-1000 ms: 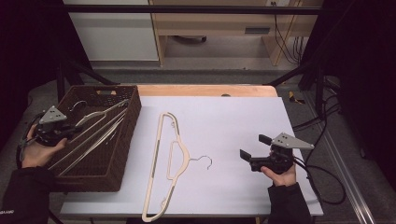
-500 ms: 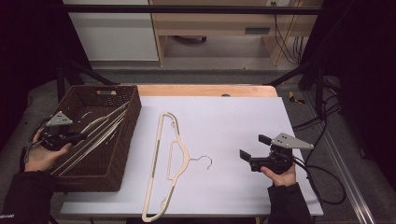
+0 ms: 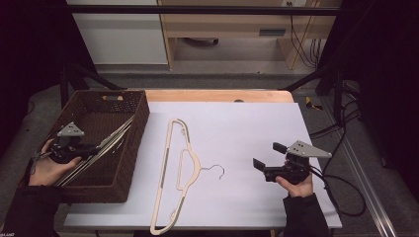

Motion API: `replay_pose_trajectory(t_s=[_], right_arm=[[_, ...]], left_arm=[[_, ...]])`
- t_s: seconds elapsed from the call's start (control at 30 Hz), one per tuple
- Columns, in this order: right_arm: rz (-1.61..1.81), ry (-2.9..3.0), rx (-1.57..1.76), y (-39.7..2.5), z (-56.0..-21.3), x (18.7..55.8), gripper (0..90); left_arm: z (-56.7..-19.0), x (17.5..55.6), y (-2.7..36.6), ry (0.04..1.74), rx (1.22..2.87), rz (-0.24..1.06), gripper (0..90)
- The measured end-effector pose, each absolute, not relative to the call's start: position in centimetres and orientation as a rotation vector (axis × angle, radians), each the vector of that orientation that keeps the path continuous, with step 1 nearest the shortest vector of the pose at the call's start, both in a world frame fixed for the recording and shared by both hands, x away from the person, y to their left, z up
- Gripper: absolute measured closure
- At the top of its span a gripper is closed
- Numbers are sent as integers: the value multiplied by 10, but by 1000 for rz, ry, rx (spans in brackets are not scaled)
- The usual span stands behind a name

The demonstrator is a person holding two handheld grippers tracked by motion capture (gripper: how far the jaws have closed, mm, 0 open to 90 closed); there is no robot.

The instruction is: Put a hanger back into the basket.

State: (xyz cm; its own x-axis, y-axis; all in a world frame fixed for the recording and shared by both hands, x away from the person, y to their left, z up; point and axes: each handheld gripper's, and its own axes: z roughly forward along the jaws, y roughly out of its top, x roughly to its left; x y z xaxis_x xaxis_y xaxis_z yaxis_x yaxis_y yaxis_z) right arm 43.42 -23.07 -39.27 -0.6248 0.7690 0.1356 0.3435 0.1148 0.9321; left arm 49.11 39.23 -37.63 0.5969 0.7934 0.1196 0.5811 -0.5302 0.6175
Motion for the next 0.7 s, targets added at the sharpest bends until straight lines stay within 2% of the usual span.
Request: replay_pose_trajectory(t_s=[0.13,0.37,0.57,0.7], right_arm=[[1516,2017,1080,-230,-393,434,43],[1521,2018,1078,-230,-392,434,43],[1526,2016,1069,-229,-391,433,43],[1540,2016,1058,-228,-390,433,42]], left_arm=[[-372,486,392,1069,2269,530,617],[-345,469,392,1024,2144,606,561],[-320,450,377,954,1952,695,437],[-311,438,361,895,1862,699,354]])
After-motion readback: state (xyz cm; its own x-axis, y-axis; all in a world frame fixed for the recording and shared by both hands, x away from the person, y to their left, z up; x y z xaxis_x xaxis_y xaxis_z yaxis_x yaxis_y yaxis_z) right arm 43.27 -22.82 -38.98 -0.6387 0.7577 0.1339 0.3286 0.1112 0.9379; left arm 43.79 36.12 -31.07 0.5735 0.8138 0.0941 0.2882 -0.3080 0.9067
